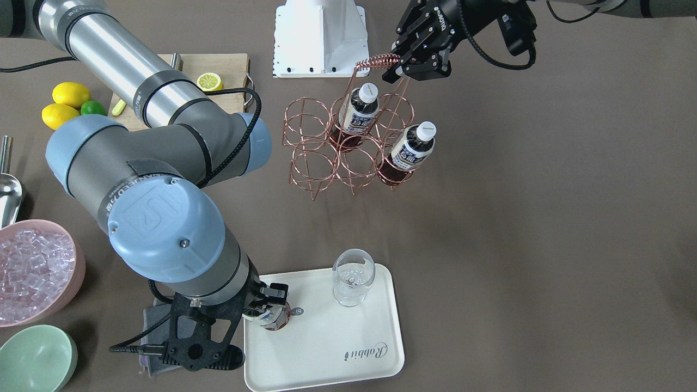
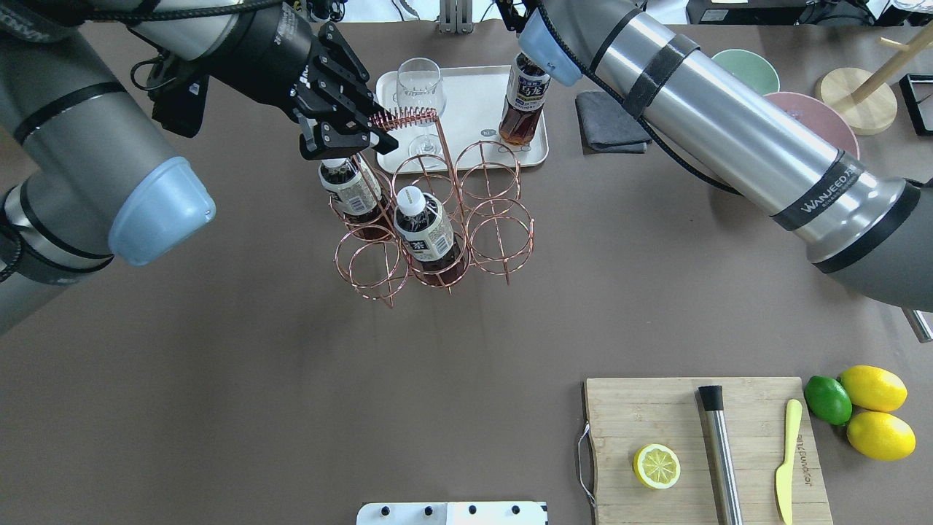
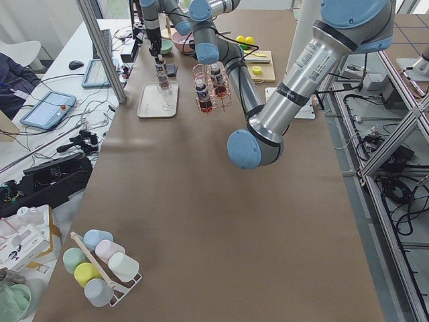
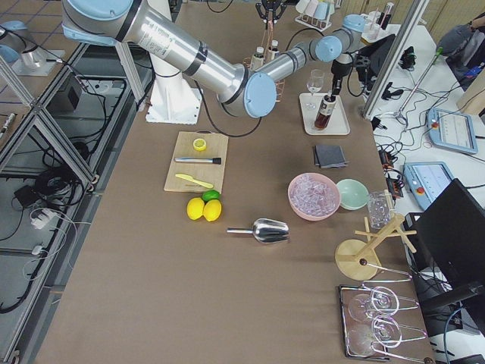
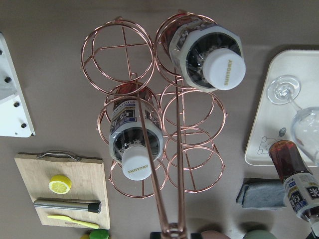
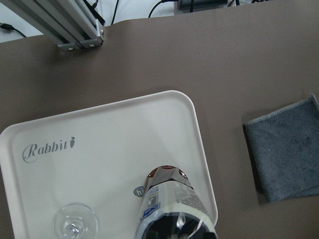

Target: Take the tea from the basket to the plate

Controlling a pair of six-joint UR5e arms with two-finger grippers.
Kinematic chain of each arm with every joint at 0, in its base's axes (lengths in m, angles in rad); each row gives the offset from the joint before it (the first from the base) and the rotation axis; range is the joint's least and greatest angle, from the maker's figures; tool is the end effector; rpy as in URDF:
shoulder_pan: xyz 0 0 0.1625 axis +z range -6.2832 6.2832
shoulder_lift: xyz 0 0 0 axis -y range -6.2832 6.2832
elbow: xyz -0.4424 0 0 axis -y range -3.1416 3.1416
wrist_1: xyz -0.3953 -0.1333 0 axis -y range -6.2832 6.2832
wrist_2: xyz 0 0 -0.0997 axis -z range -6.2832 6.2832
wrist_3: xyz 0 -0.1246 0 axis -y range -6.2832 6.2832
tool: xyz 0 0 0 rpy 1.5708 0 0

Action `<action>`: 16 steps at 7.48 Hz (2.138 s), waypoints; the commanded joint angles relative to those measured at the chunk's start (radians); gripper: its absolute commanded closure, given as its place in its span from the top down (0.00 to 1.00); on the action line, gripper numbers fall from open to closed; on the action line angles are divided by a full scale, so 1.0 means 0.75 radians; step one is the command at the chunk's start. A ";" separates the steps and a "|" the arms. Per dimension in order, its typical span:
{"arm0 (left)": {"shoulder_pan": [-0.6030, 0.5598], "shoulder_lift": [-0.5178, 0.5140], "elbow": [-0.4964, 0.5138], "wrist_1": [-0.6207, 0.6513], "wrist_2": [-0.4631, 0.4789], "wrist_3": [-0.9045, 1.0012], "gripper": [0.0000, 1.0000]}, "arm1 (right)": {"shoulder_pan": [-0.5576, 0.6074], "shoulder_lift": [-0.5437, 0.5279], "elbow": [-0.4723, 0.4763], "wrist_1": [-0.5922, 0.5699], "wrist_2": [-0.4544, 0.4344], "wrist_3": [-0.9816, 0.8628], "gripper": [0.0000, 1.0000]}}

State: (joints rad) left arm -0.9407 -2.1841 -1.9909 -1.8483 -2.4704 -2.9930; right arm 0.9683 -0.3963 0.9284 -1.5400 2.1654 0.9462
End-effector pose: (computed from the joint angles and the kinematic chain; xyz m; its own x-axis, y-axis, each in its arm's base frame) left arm 0.2996 -0.4715 0.1083 -0.0335 -0.9979 0.0559 0.1581 -0.0606 -0.9856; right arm -0.4510 -0.7678 0.1668 0.6888 0.1467 0.7099 -0.1360 0.9881 -0.0722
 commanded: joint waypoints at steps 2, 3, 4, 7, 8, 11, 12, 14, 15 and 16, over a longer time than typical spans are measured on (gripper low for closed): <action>-0.150 0.271 -0.156 -0.004 -0.148 0.120 0.00 | -0.025 0.033 -0.066 0.059 -0.042 0.011 0.00; -0.214 0.308 -0.144 0.002 -0.223 0.186 0.00 | -0.037 0.048 -0.078 0.061 -0.058 0.035 0.00; -0.267 0.351 -0.121 0.002 -0.289 0.261 0.00 | -0.049 0.056 -0.078 0.061 -0.059 0.043 0.00; -0.490 0.360 0.085 0.004 -0.449 0.552 0.00 | -0.050 0.058 -0.078 0.061 -0.059 0.043 0.93; -0.521 0.360 0.128 0.006 -0.449 0.664 0.00 | -0.050 0.060 -0.074 0.059 -0.059 0.037 1.00; -0.584 0.333 0.338 0.010 -0.443 0.916 0.00 | -0.050 0.060 -0.019 0.045 -0.040 0.027 1.00; -0.601 0.290 0.451 0.014 -0.441 0.981 0.00 | -0.048 0.042 0.084 -0.048 -0.006 0.023 1.00; -0.639 0.172 0.611 0.128 -0.437 1.155 0.00 | -0.045 -0.141 0.431 -0.251 0.003 -0.087 1.00; -0.666 0.141 0.615 0.238 -0.435 1.247 0.00 | -0.043 -0.317 0.684 -0.300 0.029 -0.090 1.00; -0.699 0.116 0.625 0.338 -0.427 1.343 0.00 | -0.043 -0.466 0.912 -0.382 0.031 -0.096 1.00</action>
State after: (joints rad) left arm -1.4272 -2.0565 -1.5466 -1.7206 -2.7973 -2.1077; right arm 0.9347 -0.5487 1.3116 -1.7285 2.1756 0.8901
